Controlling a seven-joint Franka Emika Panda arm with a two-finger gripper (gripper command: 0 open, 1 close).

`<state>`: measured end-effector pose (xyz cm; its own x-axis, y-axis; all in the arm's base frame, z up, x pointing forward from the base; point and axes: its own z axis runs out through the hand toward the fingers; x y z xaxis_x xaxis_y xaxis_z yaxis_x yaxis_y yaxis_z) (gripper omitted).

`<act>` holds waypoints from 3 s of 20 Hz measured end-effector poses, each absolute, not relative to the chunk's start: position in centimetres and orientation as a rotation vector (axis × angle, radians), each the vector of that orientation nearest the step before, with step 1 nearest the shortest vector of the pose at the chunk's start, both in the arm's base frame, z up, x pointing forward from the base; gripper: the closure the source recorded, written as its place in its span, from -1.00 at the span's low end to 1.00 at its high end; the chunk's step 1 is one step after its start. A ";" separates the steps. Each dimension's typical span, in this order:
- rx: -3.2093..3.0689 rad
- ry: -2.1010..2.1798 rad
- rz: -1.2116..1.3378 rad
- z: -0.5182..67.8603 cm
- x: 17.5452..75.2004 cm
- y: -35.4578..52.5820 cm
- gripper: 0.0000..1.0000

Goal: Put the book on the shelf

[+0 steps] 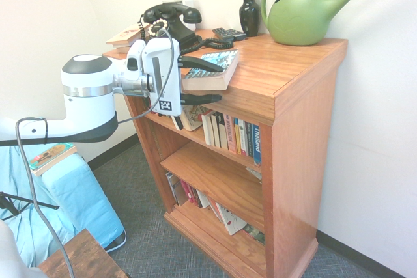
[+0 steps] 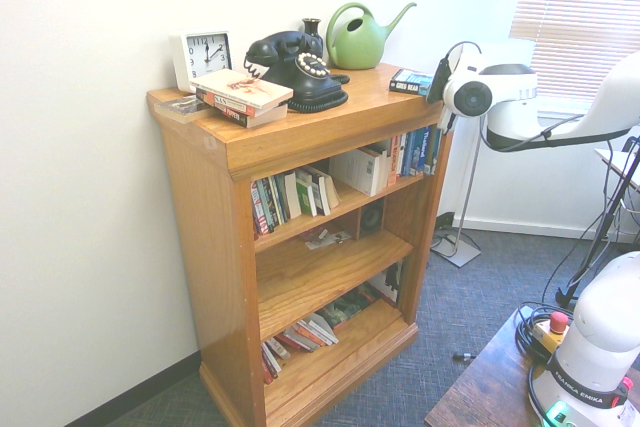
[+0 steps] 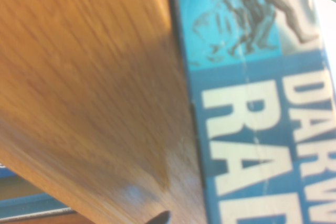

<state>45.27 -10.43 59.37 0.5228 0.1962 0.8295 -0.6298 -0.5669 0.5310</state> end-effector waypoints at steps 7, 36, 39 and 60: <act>1.857 -0.366 1.162 59.6 45.4 -10.1 1.00; 2.275 -0.870 1.116 64.4 31.6 -2.2 1.00; 2.420 -0.973 1.057 61.4 28.9 -0.6 1.00; 2.780 -0.994 0.840 44.3 36.3 3.2 1.00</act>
<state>36.33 3.23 44.34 0.6410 -0.5662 0.5182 -0.6054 -0.7880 -0.1121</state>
